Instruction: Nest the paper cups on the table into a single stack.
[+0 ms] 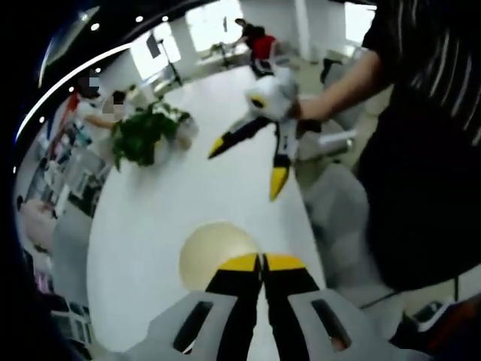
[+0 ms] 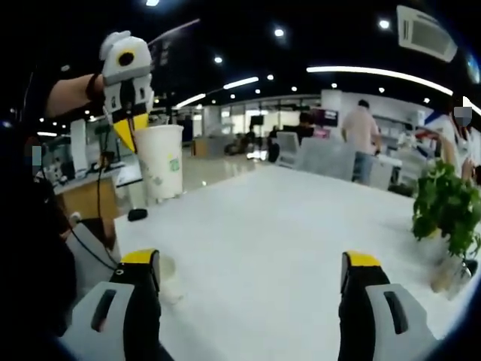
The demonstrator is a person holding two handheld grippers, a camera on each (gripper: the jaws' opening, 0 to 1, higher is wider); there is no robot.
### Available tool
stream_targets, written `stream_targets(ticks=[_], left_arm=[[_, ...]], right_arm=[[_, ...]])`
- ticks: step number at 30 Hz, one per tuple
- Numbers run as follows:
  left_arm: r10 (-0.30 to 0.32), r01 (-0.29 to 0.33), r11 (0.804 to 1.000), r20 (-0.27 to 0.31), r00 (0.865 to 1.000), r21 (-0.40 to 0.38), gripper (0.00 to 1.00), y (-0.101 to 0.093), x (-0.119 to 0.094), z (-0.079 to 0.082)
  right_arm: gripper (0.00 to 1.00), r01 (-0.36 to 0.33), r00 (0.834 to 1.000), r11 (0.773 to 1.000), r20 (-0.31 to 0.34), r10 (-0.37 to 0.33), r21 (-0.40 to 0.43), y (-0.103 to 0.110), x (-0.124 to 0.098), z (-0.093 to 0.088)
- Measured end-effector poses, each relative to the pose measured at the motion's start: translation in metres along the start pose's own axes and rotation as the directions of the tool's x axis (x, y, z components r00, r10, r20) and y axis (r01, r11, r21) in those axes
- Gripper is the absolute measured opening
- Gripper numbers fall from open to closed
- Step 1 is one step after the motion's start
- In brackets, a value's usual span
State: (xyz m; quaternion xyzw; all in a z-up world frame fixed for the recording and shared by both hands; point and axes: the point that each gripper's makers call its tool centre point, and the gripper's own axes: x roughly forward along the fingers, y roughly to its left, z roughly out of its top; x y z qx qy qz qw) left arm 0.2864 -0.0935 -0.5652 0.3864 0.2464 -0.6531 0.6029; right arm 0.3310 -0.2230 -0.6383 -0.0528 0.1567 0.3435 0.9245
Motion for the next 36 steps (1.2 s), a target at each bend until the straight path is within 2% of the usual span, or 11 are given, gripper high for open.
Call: stream_targets(ticks=[4, 15, 19, 24, 27, 36], left_arm=[[-0.012, 0.012, 1.000, 0.015, 1.000, -0.004, 0.00, -0.006, 0.008, -0.001], [-0.044, 0.043, 0.999, -0.003, 0.999, -0.016, 0.00, -0.026, 0.035, -0.023], [-0.030, 0.031, 0.997, -0.014, 0.999, 0.068, 0.00, -0.032, 0.050, -0.033], [-0.018, 0.020, 0.995, -0.025, 1.000, 0.097, 0.00, -0.038, 0.062, -0.041], [0.003, 0.007, 0.987, -0.066, 0.998, 0.159, 0.00, -0.039, 0.067, -0.050], [-0.035, 0.047, 0.990, -0.095, 0.995, 0.136, 0.00, -0.055, 0.079, -0.066]], right_arm=[[0.99, 0.004, 1.000, 1.000, -0.004, -0.004, 0.002, -0.001, -0.002, -0.003], [0.98, 0.014, 1.000, 1.000, -0.007, -0.014, 0.017, -0.001, -0.005, -0.005], [0.98, 0.013, 1.000, 0.999, -0.012, -0.012, 0.033, 0.000, -0.005, -0.008], [0.98, 0.012, 1.000, 0.999, -0.015, -0.012, 0.034, 0.002, -0.006, -0.010], [0.98, 0.013, 1.000, 0.999, -0.020, -0.012, 0.033, 0.002, -0.007, -0.012], [0.98, 0.018, 1.000, 0.999, -0.024, -0.017, 0.039, 0.002, -0.010, -0.016]])
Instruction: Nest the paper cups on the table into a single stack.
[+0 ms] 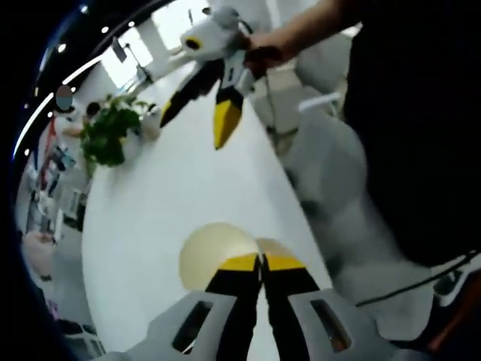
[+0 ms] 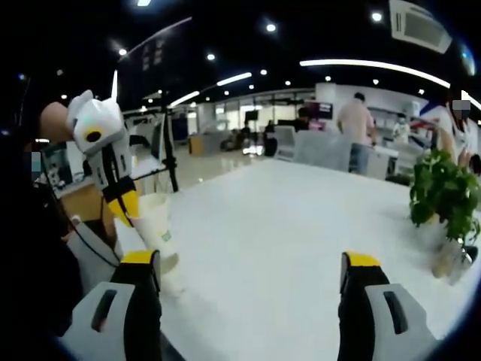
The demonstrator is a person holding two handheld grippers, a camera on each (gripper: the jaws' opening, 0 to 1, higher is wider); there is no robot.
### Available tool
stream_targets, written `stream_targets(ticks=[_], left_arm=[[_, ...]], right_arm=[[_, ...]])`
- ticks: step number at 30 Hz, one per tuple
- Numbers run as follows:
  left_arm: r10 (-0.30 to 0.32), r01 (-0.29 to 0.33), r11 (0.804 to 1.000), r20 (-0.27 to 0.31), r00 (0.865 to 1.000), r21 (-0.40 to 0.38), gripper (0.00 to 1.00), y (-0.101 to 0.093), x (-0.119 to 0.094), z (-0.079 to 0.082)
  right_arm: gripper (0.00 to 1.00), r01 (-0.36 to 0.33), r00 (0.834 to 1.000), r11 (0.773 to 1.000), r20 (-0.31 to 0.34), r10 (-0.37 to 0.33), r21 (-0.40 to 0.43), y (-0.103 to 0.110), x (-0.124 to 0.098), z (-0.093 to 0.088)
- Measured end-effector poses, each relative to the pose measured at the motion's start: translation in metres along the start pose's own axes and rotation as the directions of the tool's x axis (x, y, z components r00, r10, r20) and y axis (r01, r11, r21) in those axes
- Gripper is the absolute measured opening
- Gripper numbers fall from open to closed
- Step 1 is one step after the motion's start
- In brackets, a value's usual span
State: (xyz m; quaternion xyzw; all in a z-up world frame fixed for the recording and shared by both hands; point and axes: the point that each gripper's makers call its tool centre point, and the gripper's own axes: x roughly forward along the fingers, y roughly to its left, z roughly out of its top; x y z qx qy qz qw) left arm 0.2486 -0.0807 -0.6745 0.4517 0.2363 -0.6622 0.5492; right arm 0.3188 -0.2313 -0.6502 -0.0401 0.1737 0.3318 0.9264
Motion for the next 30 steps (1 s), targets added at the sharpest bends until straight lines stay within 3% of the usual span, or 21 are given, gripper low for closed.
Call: stream_targets(ticks=[13, 17, 22, 30], left_arm=[[-0.019, 0.019, 1.000, -0.005, 1.000, -0.011, 0.00, -0.012, 0.018, -0.005], [-0.024, 0.025, 0.998, 0.015, 1.000, -0.063, 0.00, -0.012, 0.025, -0.002], [-0.041, 0.039, 0.997, -0.018, 0.999, -0.064, 0.00, -0.016, 0.040, -0.010], [-0.058, 0.057, 0.996, -0.022, 0.998, -0.071, 0.00, -0.017, 0.054, -0.017]], right_arm=[[0.98, -0.001, 1.000, 1.000, -0.009, 0.002, 0.009, 0.003, -0.003, -0.005], [0.98, -0.001, 1.000, 1.000, -0.010, 0.002, 0.012, 0.003, -0.004, -0.006], [0.98, -0.004, 1.000, 1.000, -0.017, 0.004, 0.013, 0.004, -0.004, -0.009], [0.98, -0.006, 1.000, 1.000, -0.025, 0.006, 0.013, 0.002, -0.003, -0.011]])
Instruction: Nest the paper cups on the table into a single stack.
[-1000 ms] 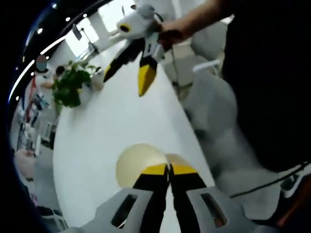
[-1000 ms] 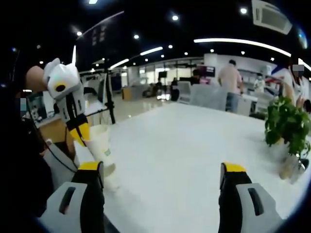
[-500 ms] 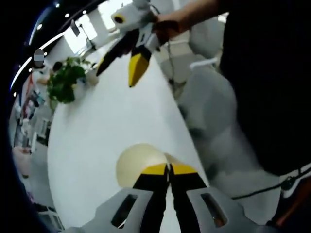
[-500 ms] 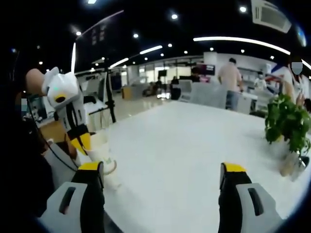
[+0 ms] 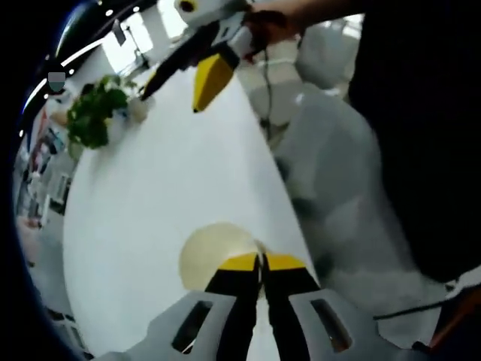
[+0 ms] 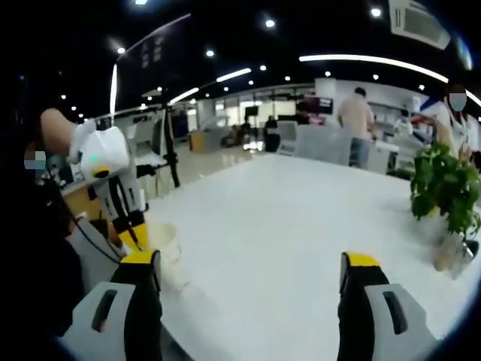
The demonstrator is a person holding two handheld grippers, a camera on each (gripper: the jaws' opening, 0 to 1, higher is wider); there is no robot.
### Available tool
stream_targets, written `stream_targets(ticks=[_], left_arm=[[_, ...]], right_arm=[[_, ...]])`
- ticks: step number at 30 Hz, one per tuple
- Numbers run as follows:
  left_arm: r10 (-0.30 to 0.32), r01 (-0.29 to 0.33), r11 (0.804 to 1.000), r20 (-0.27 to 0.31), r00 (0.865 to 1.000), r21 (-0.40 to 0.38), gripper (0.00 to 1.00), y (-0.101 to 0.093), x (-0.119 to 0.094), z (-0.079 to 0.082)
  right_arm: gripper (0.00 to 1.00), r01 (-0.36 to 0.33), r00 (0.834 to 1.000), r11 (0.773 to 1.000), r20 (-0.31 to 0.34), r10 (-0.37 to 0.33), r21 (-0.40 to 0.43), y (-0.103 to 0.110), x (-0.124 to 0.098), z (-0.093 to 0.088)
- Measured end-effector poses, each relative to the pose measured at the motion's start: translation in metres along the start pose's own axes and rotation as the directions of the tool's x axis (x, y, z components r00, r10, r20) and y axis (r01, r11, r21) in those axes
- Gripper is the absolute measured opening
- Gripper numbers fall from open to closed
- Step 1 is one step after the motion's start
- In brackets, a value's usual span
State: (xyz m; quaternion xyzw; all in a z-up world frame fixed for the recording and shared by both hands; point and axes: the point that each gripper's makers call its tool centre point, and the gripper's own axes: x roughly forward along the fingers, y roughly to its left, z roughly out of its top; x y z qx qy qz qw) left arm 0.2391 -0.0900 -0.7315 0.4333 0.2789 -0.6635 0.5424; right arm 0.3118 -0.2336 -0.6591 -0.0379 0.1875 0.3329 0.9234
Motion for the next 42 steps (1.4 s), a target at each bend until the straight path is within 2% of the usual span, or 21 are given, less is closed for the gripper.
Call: stream_targets(ticks=[2, 6, 9, 10, 14, 18, 22, 24, 26, 28, 30, 40, 42], left_arm=[[-0.021, 0.021, 1.000, -0.023, 1.000, 0.003, 0.01, -0.004, 0.003, -0.007], [-0.028, 0.028, 1.000, -0.019, 0.999, 0.007, 0.01, -0.004, 0.009, -0.012], [-0.037, 0.038, 0.999, -0.042, 0.998, 0.014, 0.01, -0.007, 0.015, -0.016], [-0.033, 0.035, 0.999, -0.038, 0.999, 0.037, 0.01, -0.006, 0.016, -0.016], [-0.027, 0.027, 0.999, -0.014, 1.000, 0.030, 0.01, -0.002, 0.019, -0.014], [-0.025, 0.025, 0.998, -0.005, 1.000, 0.066, 0.01, 0.000, 0.019, -0.013], [-0.020, 0.021, 0.998, -0.006, 1.000, 0.059, 0.06, 0.002, 0.015, -0.012], [-0.017, 0.018, 0.998, -0.016, 1.000, 0.054, 0.14, 0.002, 0.013, -0.011], [0.006, -0.005, 0.995, -0.018, 1.000, 0.104, 0.22, 0.005, 0.011, -0.010], [0.003, -0.002, 0.996, -0.009, 1.000, 0.087, 0.26, 0.005, 0.009, -0.009], [-0.001, 0.000, 0.998, 0.007, 1.000, 0.058, 0.27, 0.005, 0.006, -0.006], [-0.001, 0.001, 1.000, 0.017, 1.000, 0.028, 0.30, 0.003, 0.002, -0.006], [0.007, -0.008, 0.999, 0.012, 1.000, 0.044, 0.31, 0.004, 0.001, -0.007]], right_arm=[[0.98, 0.000, 1.000, 1.000, 0.001, 0.000, 0.000, -0.001, 0.000, 0.000], [0.97, 0.002, 1.000, 1.000, 0.001, -0.002, 0.004, -0.003, 0.001, 0.000], [0.97, -0.005, 1.000, 1.000, -0.010, 0.005, 0.003, -0.001, 0.002, -0.002], [0.97, -0.006, 1.000, 1.000, -0.011, 0.006, 0.002, -0.001, 0.002, -0.002], [0.97, -0.011, 1.000, 1.000, -0.013, 0.011, 0.005, 0.000, 0.004, -0.003], [0.97, -0.018, 1.000, 1.000, -0.014, 0.018, 0.002, 0.002, 0.005, -0.002], [0.97, -0.020, 1.000, 1.000, -0.012, 0.020, 0.001, 0.002, 0.005, -0.001], [0.97, -0.019, 1.000, 1.000, -0.012, 0.019, 0.002, 0.002, 0.005, -0.002], [0.97, -0.018, 1.000, 1.000, -0.012, 0.018, -0.003, 0.003, 0.004, -0.002], [0.97, -0.021, 1.000, 1.000, -0.012, 0.021, -0.003, 0.005, 0.004, -0.003], [0.97, -0.022, 1.000, 1.000, -0.015, 0.022, -0.002, 0.005, 0.004, -0.004], [0.97, -0.019, 1.000, 1.000, -0.012, 0.019, 0.005, 0.006, 0.003, -0.005], [0.97, -0.019, 1.000, 1.000, -0.011, 0.019, 0.005, 0.006, 0.003, -0.005]])
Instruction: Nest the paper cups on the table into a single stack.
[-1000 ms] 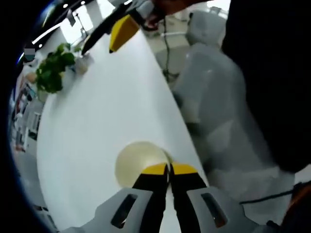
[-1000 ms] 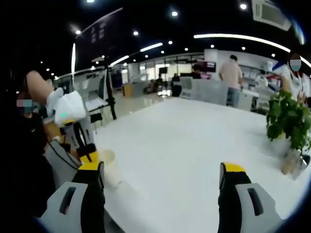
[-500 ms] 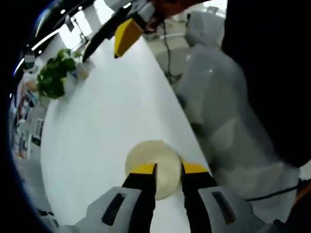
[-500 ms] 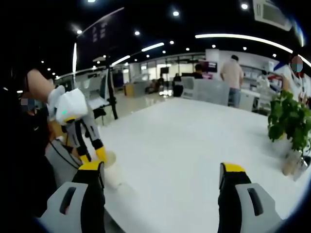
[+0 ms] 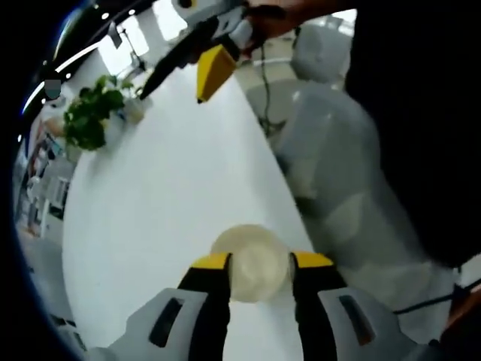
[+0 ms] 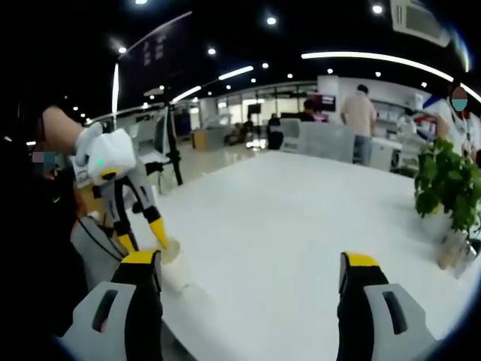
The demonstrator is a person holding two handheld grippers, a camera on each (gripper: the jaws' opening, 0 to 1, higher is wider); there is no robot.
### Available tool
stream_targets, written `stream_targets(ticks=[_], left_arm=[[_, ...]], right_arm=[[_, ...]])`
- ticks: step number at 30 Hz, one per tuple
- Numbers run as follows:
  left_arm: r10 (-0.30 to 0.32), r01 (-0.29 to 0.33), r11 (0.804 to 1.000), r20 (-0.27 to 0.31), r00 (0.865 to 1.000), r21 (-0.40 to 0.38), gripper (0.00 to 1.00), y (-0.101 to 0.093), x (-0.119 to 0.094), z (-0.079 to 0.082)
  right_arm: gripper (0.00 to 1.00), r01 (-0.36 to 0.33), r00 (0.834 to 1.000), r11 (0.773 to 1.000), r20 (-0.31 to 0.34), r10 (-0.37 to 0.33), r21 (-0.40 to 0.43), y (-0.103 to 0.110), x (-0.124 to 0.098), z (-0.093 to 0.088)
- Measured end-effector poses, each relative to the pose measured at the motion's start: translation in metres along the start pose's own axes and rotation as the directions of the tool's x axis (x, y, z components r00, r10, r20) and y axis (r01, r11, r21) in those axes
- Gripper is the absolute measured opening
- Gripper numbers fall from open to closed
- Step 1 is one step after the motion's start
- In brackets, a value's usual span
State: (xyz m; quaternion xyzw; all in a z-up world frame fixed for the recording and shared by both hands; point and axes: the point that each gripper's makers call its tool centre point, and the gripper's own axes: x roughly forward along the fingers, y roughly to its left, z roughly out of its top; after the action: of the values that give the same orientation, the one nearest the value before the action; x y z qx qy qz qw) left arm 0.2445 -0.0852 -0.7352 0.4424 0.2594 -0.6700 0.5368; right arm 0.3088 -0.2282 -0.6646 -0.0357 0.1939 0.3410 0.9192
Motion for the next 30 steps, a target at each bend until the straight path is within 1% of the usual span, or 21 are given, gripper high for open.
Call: stream_targets(ticks=[3, 8, 10, 14, 19, 24, 26, 27, 30], left_arm=[[-0.001, 0.001, 1.000, -0.002, 1.000, -0.015, 0.29, 0.000, -0.002, -0.001], [0.028, -0.025, 0.998, 0.041, 0.999, -0.056, 0.33, 0.006, -0.009, 0.005], [0.051, -0.048, 0.997, 0.040, 0.998, -0.059, 0.36, 0.010, -0.010, 0.004], [0.066, -0.062, 0.996, 0.045, 0.997, -0.069, 0.38, 0.011, -0.013, 0.002], [0.089, -0.082, 0.991, 0.060, 0.994, -0.108, 0.41, 0.013, -0.016, -0.001], [0.095, -0.087, 0.988, 0.060, 0.994, -0.127, 0.44, 0.011, -0.018, -0.005], [0.101, -0.090, 0.985, 0.071, 0.992, -0.146, 0.45, 0.011, -0.020, -0.006], [0.105, -0.093, 0.984, 0.072, 0.992, -0.153, 0.46, 0.011, -0.020, -0.007], [0.147, -0.137, 0.978, 0.054, 0.988, -0.155, 0.54, 0.016, -0.023, -0.010]], right_arm=[[0.97, -0.003, 1.000, 1.000, 0.002, 0.003, -0.001, 0.001, 0.001, 0.001], [0.97, -0.007, 1.000, 1.000, 0.000, 0.007, -0.001, 0.003, 0.003, 0.000], [0.97, -0.010, 1.000, 1.000, -0.003, 0.010, -0.002, 0.004, 0.003, -0.001], [0.97, -0.012, 1.000, 1.000, -0.003, 0.012, -0.005, 0.004, 0.004, 0.000], [0.97, -0.011, 1.000, 1.000, -0.001, 0.011, -0.008, 0.003, 0.004, 0.003], [0.97, -0.015, 1.000, 1.000, -0.004, 0.015, -0.008, 0.005, 0.004, 0.002], [0.97, -0.016, 1.000, 1.000, -0.005, 0.016, -0.008, 0.006, 0.005, 0.001], [0.97, -0.018, 1.000, 1.000, -0.006, 0.018, -0.006, 0.007, 0.005, 0.000], [0.98, -0.022, 1.000, 1.000, -0.009, 0.022, -0.007, 0.008, 0.006, -0.001]])
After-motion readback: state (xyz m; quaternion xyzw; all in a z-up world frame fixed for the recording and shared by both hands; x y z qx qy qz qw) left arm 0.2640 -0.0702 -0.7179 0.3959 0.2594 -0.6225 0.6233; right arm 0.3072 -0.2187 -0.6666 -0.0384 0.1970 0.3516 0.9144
